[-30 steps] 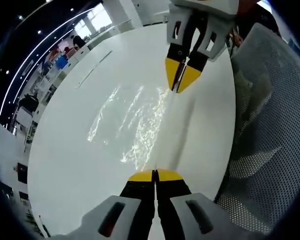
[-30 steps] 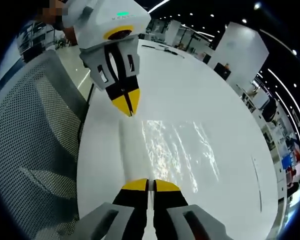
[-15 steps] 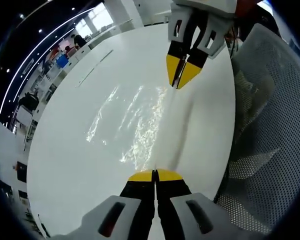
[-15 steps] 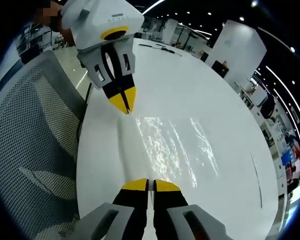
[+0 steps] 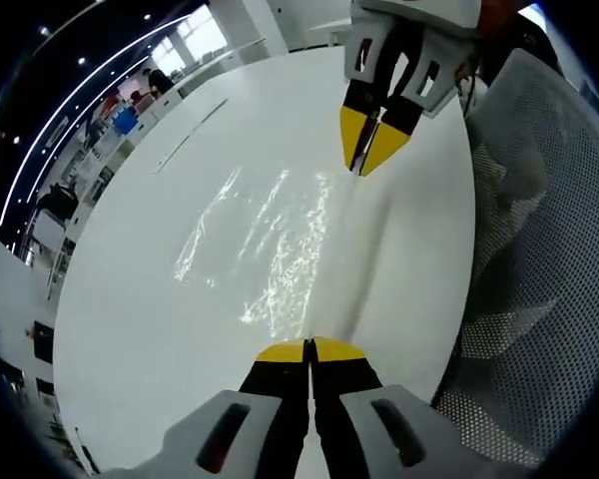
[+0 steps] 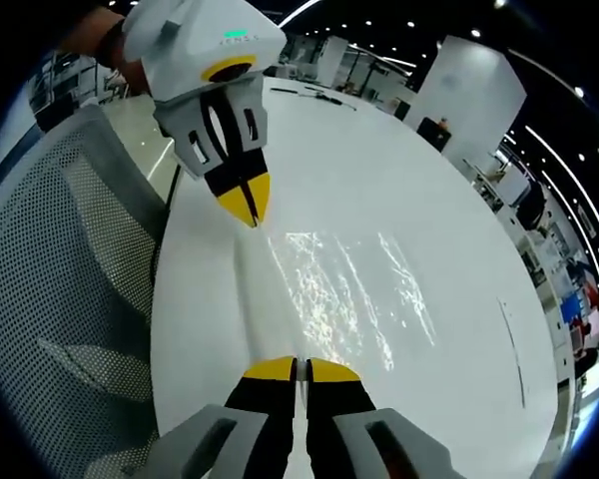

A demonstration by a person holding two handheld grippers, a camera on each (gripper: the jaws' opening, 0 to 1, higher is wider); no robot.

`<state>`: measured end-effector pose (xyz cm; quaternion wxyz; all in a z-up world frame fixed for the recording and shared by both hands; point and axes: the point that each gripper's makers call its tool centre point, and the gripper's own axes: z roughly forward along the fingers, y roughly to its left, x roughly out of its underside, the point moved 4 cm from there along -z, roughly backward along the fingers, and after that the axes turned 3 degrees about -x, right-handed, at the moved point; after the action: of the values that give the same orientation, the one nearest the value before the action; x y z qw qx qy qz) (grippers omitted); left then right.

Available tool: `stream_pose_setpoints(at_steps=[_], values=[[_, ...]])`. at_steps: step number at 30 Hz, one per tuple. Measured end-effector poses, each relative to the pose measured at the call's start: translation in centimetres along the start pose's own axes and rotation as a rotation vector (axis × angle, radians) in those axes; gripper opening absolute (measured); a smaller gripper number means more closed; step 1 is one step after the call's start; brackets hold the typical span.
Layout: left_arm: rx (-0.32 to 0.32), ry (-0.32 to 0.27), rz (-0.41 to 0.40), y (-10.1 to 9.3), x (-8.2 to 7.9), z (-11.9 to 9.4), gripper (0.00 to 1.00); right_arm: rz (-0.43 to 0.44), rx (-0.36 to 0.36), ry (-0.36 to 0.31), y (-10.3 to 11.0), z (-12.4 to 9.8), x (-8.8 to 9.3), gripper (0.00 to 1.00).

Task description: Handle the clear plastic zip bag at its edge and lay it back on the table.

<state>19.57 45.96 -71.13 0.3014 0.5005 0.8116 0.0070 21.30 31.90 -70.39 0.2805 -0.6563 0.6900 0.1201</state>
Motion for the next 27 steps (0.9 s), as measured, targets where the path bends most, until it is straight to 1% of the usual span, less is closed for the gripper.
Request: stream_pose_setpoints(at_steps=[8,15,20,22,27], values=[[-0.001,0.003,-0.008,0.3,0.3,0.4,0.00,0.003,0.000,0.006,-0.2,0.4,0.2,0.00],[0.000,0.004,-0.008,0.4,0.5,0.7,0.00,0.008,0.005,0.008,0.0,-0.2,0.1,0.00],[-0.003,0.010,-0.010,0.4,0.6,0.6,0.00,0.014,0.010,0.018,-0.1,-0.4,0.4,0.00],[-0.002,0.002,-0.014,0.4,0.6,0.6,0.00,0.019,0.009,0.011,-0.1,-0.7,0.3,0.00],[-0.003,0.005,-0.006,0.3,0.5,0.6,0.00,0.018,0.012,0.014,-0.1,-0.6,0.3,0.00]])
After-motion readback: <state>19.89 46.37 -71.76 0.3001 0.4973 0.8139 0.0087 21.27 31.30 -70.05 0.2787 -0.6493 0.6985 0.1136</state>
